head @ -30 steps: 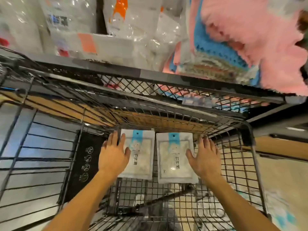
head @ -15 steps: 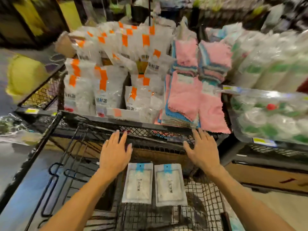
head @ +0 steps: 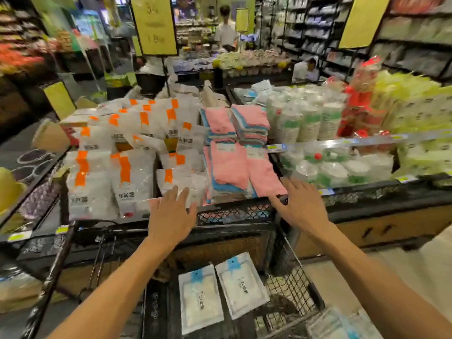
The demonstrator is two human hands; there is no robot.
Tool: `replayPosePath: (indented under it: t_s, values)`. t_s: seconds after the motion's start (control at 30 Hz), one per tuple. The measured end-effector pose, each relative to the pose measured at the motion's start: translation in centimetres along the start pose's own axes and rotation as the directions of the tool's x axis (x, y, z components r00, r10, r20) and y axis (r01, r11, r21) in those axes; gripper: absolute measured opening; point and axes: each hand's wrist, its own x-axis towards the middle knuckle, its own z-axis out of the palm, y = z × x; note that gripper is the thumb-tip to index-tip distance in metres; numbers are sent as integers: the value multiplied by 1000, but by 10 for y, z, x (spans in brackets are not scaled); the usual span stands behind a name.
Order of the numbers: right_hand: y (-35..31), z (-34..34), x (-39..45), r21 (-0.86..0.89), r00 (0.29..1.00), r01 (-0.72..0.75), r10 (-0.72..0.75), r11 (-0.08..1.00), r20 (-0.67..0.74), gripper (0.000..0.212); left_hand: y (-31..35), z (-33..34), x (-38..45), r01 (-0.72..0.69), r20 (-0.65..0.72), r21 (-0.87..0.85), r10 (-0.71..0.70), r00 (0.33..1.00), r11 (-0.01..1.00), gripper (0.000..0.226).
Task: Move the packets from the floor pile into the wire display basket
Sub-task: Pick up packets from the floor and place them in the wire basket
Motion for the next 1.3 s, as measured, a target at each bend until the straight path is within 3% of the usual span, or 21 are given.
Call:
replayPosePath:
  t_s: [0.27,0.6,0.77,1.07,1.3]
  values:
    - [47,-45,-112,-16,962,-270,269,963,-50,73,72,-10,-24,-321,37,-79,325,945,944,58]
    - [137,-93,-277,42,778,-610,607,792,-161,87,218,-15,-89,-644,25,-171,656,754,746,59]
    - [190,-108,-362,-24,691,-715,700,699,-180,71,297,-4,-141,-746,43,-182,763,645,641,62]
    - [279,-110,-521,30,530,-841,834,540,-155,75,414,24,-266,-824,84,-264,862,499,502,61]
    - [312,-87,-628,18,339,-938,930,345,-141,82,475,47,-347,-901,158,-199,920,358,385,55]
